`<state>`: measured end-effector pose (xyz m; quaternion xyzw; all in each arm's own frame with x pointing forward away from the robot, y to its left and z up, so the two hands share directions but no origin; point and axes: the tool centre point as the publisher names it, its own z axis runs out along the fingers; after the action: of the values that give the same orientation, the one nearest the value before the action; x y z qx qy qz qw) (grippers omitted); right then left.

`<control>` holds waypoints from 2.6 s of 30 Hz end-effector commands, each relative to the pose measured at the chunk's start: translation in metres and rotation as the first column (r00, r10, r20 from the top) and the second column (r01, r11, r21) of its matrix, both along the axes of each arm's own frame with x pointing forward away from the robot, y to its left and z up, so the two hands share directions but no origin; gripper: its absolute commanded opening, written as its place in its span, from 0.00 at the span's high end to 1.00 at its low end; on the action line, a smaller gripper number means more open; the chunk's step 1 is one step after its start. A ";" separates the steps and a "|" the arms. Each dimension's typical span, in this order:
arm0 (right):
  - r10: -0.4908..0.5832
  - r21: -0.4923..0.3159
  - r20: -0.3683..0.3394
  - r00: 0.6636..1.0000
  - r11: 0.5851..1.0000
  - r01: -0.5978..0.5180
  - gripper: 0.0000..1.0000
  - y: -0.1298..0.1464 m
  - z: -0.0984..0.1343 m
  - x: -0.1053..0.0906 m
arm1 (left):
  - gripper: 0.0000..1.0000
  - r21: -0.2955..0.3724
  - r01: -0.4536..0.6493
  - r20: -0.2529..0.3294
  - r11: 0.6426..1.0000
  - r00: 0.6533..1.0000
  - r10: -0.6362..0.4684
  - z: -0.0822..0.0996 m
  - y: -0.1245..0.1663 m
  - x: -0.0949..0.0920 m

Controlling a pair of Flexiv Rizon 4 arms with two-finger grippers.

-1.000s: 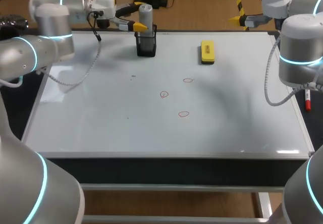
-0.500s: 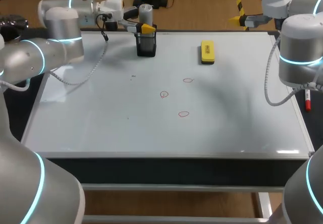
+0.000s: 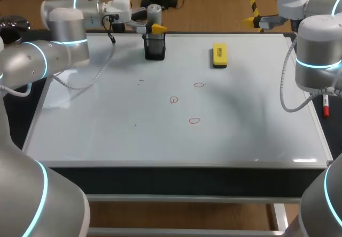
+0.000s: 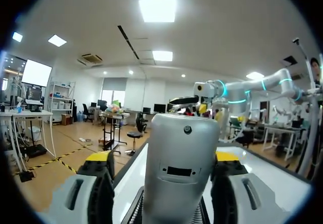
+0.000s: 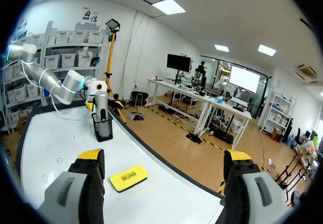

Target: Pick up the inspection probe, press it on each red-marked spot on the whiteboard one by one, put down the probe, pick up the eraser, and wipe off all the red marks.

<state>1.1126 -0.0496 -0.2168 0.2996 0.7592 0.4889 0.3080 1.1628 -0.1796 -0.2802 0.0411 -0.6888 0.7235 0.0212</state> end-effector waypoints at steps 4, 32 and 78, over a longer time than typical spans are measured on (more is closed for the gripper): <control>0.001 0.000 -0.001 1.000 1.000 -0.001 0.00 0.000 0.000 0.000 | 1.00 0.011 0.029 0.007 1.000 1.000 -0.029 0.000 0.003 -0.003; 0.001 0.000 -0.001 1.000 1.000 -0.001 0.00 0.000 0.000 0.000 | 1.00 0.009 0.043 0.073 0.999 0.996 -0.044 0.039 0.012 -0.006; 0.001 0.000 -0.001 1.000 1.000 -0.001 0.00 0.000 0.000 0.000 | 1.00 0.007 -0.197 0.101 0.980 0.975 0.195 0.148 0.078 -0.052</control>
<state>1.1126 -0.0496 -0.2168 0.2996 0.7592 0.4889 0.3080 1.1308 -0.1136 -0.1362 -0.0227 -0.6877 0.7256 0.0070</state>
